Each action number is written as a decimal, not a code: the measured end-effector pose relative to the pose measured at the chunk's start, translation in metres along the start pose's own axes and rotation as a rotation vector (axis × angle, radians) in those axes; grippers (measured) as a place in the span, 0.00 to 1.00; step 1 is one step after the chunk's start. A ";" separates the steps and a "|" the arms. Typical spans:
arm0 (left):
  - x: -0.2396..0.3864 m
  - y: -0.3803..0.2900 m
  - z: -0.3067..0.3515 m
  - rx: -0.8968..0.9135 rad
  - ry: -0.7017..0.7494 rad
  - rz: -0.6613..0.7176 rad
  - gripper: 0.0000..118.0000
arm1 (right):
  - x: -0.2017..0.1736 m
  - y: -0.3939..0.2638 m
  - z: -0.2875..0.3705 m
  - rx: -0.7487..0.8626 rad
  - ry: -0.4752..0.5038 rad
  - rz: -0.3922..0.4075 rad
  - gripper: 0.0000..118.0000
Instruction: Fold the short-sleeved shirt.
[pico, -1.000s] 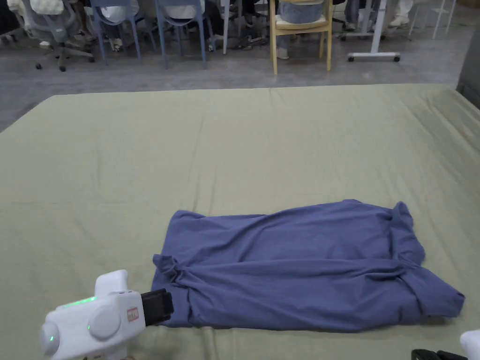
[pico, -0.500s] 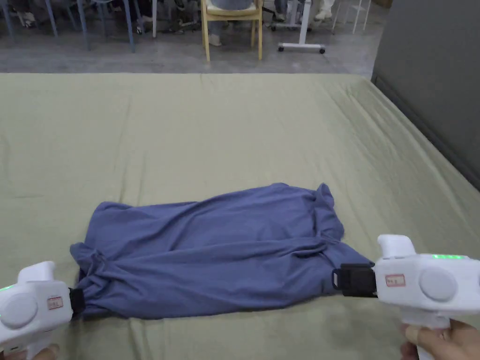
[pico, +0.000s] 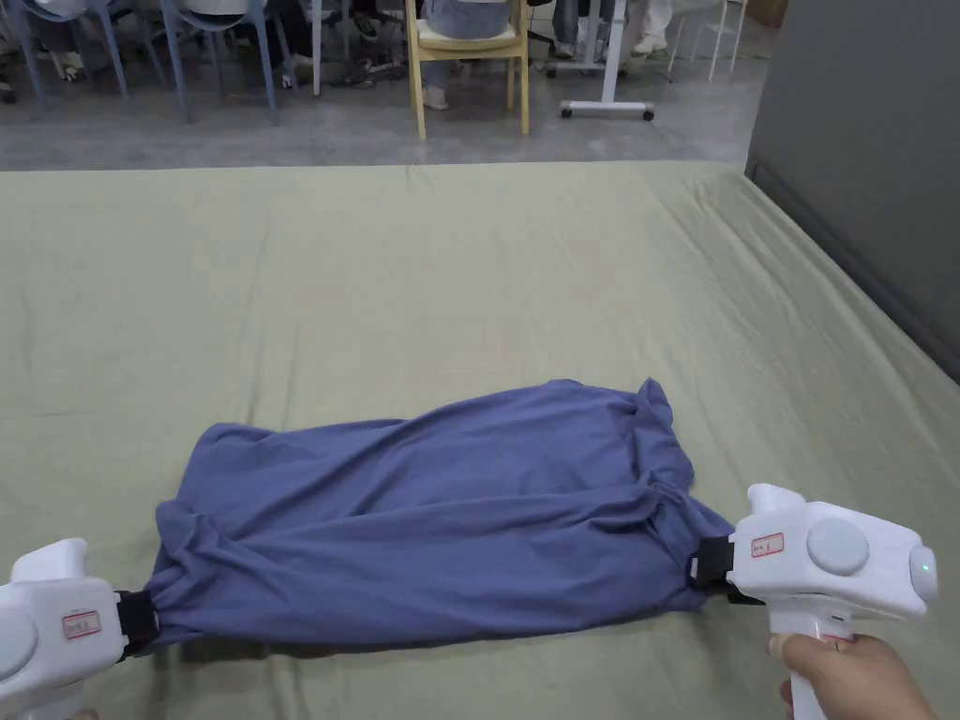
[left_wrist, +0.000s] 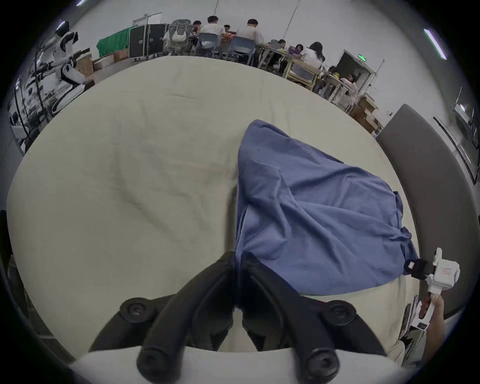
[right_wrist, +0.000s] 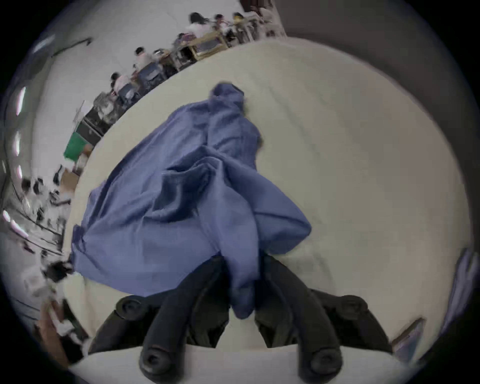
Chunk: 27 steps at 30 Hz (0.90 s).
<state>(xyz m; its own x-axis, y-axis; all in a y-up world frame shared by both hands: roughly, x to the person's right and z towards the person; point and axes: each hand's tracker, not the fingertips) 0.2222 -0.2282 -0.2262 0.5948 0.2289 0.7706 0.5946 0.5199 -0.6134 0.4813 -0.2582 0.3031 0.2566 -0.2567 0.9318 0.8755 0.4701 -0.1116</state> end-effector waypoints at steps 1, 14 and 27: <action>-0.002 -0.003 0.003 -0.001 -0.002 -0.003 0.03 | -0.002 -0.001 0.011 0.042 -0.056 0.034 0.13; -0.024 -0.062 0.065 -0.133 -0.036 -0.059 0.03 | 0.017 -0.071 0.127 -0.067 -0.065 0.089 0.13; -0.029 -0.091 0.016 -0.282 0.061 -0.115 0.03 | 0.046 -0.107 0.055 -0.216 -0.130 0.066 0.12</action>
<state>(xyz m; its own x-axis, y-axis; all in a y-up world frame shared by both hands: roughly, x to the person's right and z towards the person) 0.1419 -0.2687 -0.1902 0.5411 0.1277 0.8312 0.7815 0.2887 -0.5531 0.3768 -0.2742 0.3768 0.2739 -0.1142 0.9549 0.9291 0.2879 -0.2321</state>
